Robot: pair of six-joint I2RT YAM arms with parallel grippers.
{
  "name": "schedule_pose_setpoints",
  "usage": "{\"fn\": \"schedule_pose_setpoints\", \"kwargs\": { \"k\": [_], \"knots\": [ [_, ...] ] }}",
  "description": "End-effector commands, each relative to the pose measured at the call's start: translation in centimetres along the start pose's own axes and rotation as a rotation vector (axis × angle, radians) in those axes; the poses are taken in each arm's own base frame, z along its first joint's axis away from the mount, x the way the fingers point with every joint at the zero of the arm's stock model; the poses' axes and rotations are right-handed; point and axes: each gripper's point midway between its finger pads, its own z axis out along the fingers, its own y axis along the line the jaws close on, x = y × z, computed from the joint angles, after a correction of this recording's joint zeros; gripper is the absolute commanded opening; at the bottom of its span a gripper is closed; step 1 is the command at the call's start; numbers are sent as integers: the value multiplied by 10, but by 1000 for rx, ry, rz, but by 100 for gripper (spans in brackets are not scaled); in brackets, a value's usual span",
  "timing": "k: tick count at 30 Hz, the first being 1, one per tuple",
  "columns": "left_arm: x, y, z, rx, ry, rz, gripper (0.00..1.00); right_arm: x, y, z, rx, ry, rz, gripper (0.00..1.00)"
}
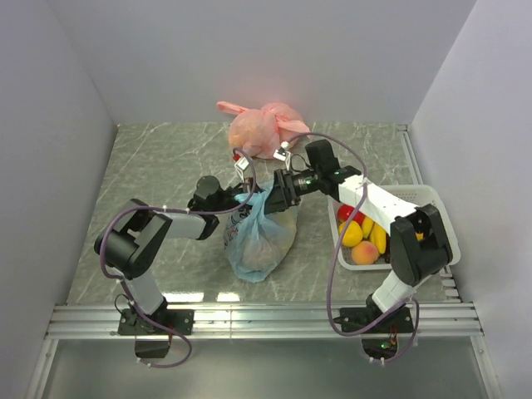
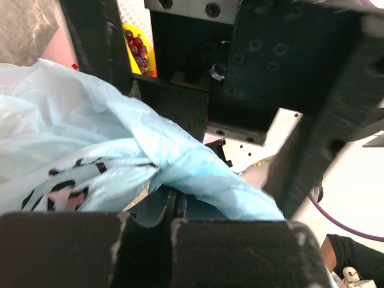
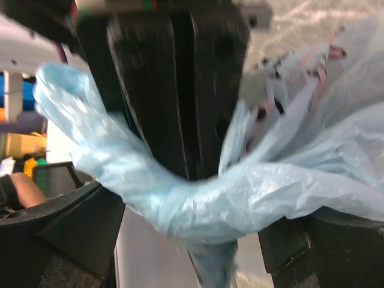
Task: Place the fake fruits into the plastic bag and tie a complex knot
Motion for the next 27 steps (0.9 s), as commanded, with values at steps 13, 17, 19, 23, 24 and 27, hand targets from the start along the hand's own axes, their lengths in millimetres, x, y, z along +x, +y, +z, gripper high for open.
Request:
{"fn": "schedule_pose_setpoints", "kwargs": {
  "k": [13,17,19,23,24,27],
  "knots": [
    [-6,-24,6,103,3,101,0,10,10,-71,24,-57,-7,53],
    [-5,-25,7,110,12,103,3,0,7,-70,34,-94,9,39],
    [-5,-25,7,108,13,106,6,-4,6,-70,34,-103,7,32],
    [-5,-27,7,119,11,107,8,-6,0,-69,55,-111,12,32],
    [-3,-27,7,123,15,105,9,-7,-2,-69,67,-113,14,31],
    [-3,-29,6,131,17,101,11,-6,-9,-68,98,-112,20,32]
  ]
}}
